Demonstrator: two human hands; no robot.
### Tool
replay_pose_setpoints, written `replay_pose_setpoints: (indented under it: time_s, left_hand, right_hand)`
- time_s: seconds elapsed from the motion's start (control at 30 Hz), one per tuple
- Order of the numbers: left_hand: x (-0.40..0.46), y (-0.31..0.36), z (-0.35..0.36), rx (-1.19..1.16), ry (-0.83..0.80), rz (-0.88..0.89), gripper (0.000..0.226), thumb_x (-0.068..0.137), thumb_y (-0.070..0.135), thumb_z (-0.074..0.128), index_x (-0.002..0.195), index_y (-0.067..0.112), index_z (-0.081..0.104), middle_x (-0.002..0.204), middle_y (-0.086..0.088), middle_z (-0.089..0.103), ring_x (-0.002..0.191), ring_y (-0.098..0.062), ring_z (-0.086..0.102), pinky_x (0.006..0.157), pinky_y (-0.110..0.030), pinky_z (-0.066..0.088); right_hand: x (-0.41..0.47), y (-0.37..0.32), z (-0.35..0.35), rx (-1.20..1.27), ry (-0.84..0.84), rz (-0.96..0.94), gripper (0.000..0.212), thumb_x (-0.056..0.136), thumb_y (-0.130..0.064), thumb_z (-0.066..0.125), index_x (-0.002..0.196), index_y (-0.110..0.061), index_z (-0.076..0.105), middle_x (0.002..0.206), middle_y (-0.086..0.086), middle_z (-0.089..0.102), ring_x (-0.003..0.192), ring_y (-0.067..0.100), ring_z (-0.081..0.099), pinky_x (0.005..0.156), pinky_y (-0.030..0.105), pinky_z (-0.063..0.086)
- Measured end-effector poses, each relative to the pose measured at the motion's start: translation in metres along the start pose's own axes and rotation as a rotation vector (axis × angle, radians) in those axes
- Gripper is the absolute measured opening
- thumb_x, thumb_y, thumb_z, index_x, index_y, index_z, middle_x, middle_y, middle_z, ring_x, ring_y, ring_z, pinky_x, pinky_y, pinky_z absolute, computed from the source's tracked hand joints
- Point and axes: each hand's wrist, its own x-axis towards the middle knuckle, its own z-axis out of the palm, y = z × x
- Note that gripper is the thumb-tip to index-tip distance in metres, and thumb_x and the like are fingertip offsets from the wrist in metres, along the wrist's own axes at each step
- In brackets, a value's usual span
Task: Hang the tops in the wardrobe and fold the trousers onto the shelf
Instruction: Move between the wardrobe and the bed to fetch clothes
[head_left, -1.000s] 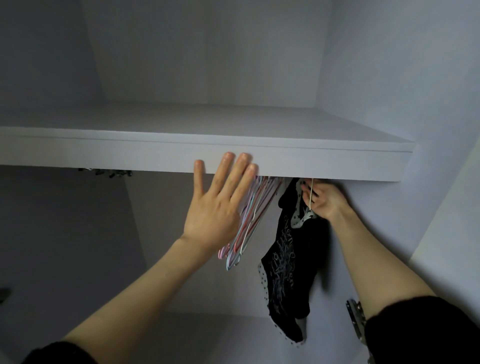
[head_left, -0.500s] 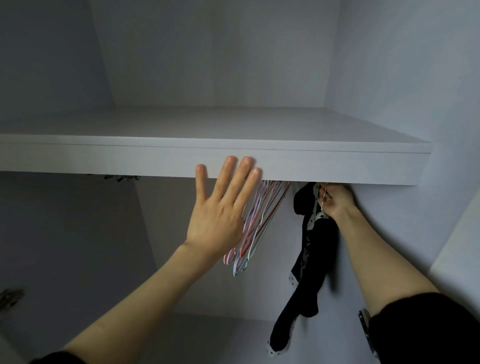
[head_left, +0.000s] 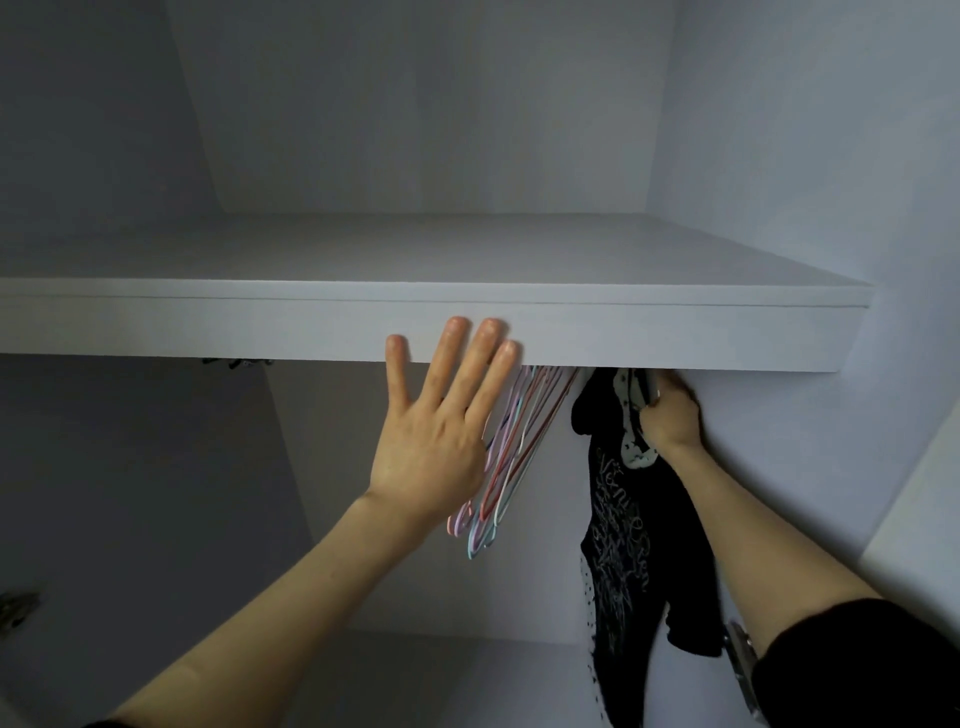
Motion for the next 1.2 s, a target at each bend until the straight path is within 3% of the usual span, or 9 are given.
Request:
replay_pose_setpoints:
  time_s: [0.07, 0.17, 0.33, 0.53, 0.67, 0.73, 0.87, 1.0, 1.2]
  left_hand:
    - [0.000, 0.000, 0.001, 0.000, -0.005, 0.004, 0.090, 0.071, 0.010, 0.038, 0.150, 0.009, -0.006, 0.155, -0.009, 0.004, 0.142, -0.029, -0.021, 0.103, -0.068, -0.006]
    - [-0.001, 0.000, -0.001, -0.014, -0.015, 0.007, 0.097, 0.068, 0.008, 0.047, 0.149, 0.010, -0.006, 0.155, -0.010, 0.003, 0.141, -0.028, -0.023, 0.104, -0.067, -0.007]
    - [-0.004, -0.001, -0.006, -0.115, 0.009, 0.017, 0.093, 0.071, 0.002, 0.050, 0.149, 0.009, 0.000, 0.157, -0.005, 0.000, 0.143, -0.026, -0.015, 0.111, -0.061, -0.007]
    - [-0.065, -0.001, 0.005, -0.384, -0.214, -0.057, 0.068, 0.082, 0.012, 0.034, 0.147, 0.004, 0.018, 0.155, -0.013, 0.019, 0.144, -0.028, 0.011, 0.115, -0.056, 0.011]
    - [-0.088, -0.006, 0.039, -0.853, -0.772, -0.508, 0.059, 0.101, 0.022, 0.034, 0.150, 0.005, 0.003, 0.158, -0.013, 0.001, 0.146, -0.027, 0.004, 0.116, -0.034, 0.010]
    - [-0.083, -0.004, 0.053, -1.020, -0.911, -0.606, 0.059, 0.102, 0.023, 0.034, 0.149, 0.003, 0.004, 0.155, -0.010, 0.012, 0.144, -0.023, 0.016, 0.109, -0.022, 0.015]
    - [-0.077, 0.012, 0.065, -1.342, -0.886, -0.691, 0.038, 0.096, 0.000, 0.042, 0.132, 0.008, 0.036, 0.111, 0.004, 0.050, 0.092, 0.012, 0.055, 0.074, 0.001, 0.038]
    - [-0.089, 0.021, 0.061, -1.352, -0.895, -0.636, 0.062, 0.093, -0.006, 0.040, 0.148, 0.006, 0.014, 0.148, -0.008, 0.028, 0.138, -0.018, 0.026, 0.099, -0.008, 0.018]
    - [-0.109, -0.005, 0.056, -1.307, -0.858, -0.692, 0.069, 0.089, -0.010, 0.042, 0.148, 0.006, 0.010, 0.155, -0.010, 0.017, 0.144, -0.020, 0.014, 0.096, -0.003, 0.008]
  right_hand:
    - [-0.014, 0.004, 0.004, -0.271, -0.088, -0.099, 0.065, 0.088, 0.001, 0.048, 0.147, 0.002, 0.021, 0.154, 0.020, 0.021, 0.142, 0.030, 0.021, 0.115, 0.030, 0.020]
    - [-0.038, 0.000, 0.016, -0.600, -0.042, -0.208, 0.062, 0.094, -0.015, 0.045, 0.149, -0.004, 0.018, 0.158, 0.017, 0.008, 0.147, 0.027, 0.001, 0.117, 0.037, -0.004]
    - [-0.106, -0.043, 0.050, 0.070, -0.176, -0.103, 0.047, 0.101, -0.028, 0.038, 0.141, -0.003, 0.039, 0.142, 0.017, 0.045, 0.130, 0.032, 0.044, 0.104, 0.030, 0.034]
    - [-0.131, -0.087, 0.077, 0.593, -0.385, 0.241, 0.070, 0.096, -0.041, 0.047, 0.151, -0.014, 0.013, 0.150, 0.008, 0.035, 0.135, 0.024, 0.039, 0.111, 0.037, 0.033]
    - [-0.129, -0.099, 0.081, 0.525, -0.380, 0.295, 0.065, 0.098, -0.029, 0.048, 0.150, -0.010, 0.015, 0.148, 0.009, 0.036, 0.134, 0.024, 0.037, 0.111, 0.039, 0.033]
    - [-0.129, -0.100, 0.083, 0.503, -0.418, 0.330, 0.064, 0.097, -0.030, 0.048, 0.150, -0.011, 0.017, 0.152, 0.008, 0.029, 0.137, 0.024, 0.033, 0.111, 0.040, 0.032]
    - [-0.136, -0.099, 0.091, 0.308, -0.515, 0.233, 0.058, 0.100, -0.029, 0.041, 0.151, -0.016, 0.015, 0.155, 0.005, 0.025, 0.140, 0.023, 0.029, 0.112, 0.032, 0.027]
    - [-0.143, -0.100, 0.097, 0.395, -0.523, 0.237, 0.058, 0.103, -0.022, 0.032, 0.152, -0.022, 0.001, 0.159, 0.000, 0.011, 0.144, 0.019, 0.019, 0.117, 0.037, 0.021]
    - [-0.156, -0.127, 0.110, 0.464, -0.636, 0.162, 0.051, 0.102, -0.011, 0.032, 0.150, -0.026, 0.019, 0.150, 0.000, 0.033, 0.134, 0.016, 0.035, 0.101, 0.024, 0.029]
